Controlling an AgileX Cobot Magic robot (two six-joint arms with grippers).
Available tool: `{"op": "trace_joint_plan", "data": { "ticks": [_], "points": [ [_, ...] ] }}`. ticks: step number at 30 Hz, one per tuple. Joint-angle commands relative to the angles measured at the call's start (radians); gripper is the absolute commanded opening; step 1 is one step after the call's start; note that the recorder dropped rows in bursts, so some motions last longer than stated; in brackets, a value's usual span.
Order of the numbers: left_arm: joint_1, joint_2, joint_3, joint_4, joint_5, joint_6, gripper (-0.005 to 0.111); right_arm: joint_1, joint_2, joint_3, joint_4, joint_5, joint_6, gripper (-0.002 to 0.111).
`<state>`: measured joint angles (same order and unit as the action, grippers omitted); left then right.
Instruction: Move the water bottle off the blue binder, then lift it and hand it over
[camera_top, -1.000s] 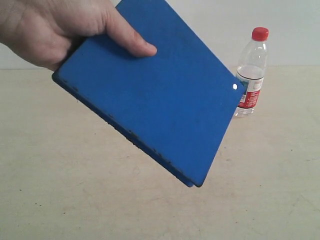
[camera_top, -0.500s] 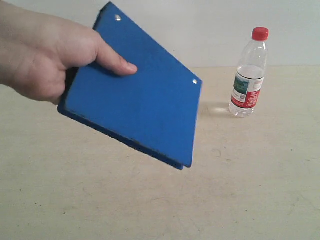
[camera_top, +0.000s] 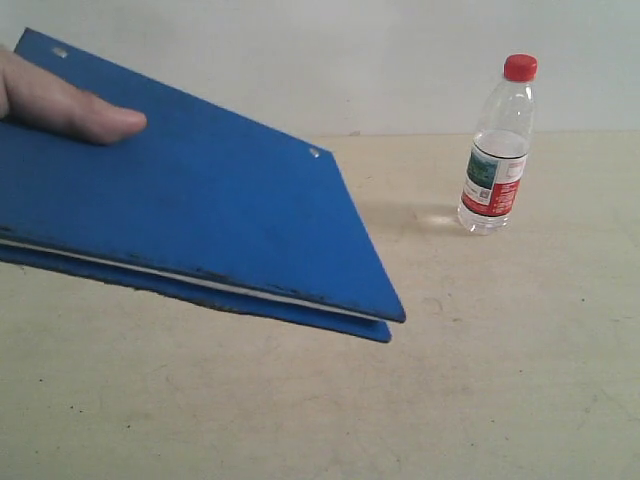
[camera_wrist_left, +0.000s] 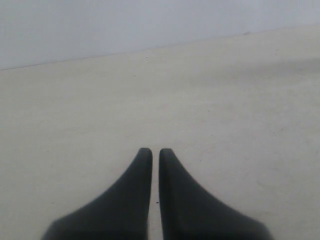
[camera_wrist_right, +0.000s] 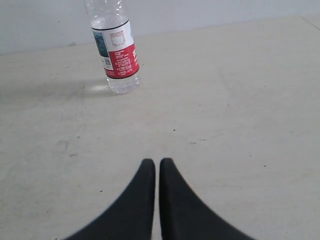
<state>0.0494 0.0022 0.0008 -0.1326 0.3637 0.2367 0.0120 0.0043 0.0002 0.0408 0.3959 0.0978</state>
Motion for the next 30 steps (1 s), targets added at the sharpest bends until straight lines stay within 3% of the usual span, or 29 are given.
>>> {"op": "trace_joint_plan", "data": {
  "ticks": [1, 14, 30],
  "points": [
    [0.104, -0.002, -0.001, -0.009, 0.002, 0.004, 0.005, -0.005, -0.004, 0.0, 0.002, -0.024, -0.004, 0.0],
    [0.15, -0.002, -0.001, -0.009, 0.002, 0.004, 0.005, -0.005, -0.004, 0.0, 0.002, -0.024, -0.004, 0.0],
    [0.15, -0.002, -0.001, -0.009, 0.002, 0.004, 0.005, -0.005, -0.004, 0.0, 0.002, -0.024, -0.004, 0.0]
  ]
}}
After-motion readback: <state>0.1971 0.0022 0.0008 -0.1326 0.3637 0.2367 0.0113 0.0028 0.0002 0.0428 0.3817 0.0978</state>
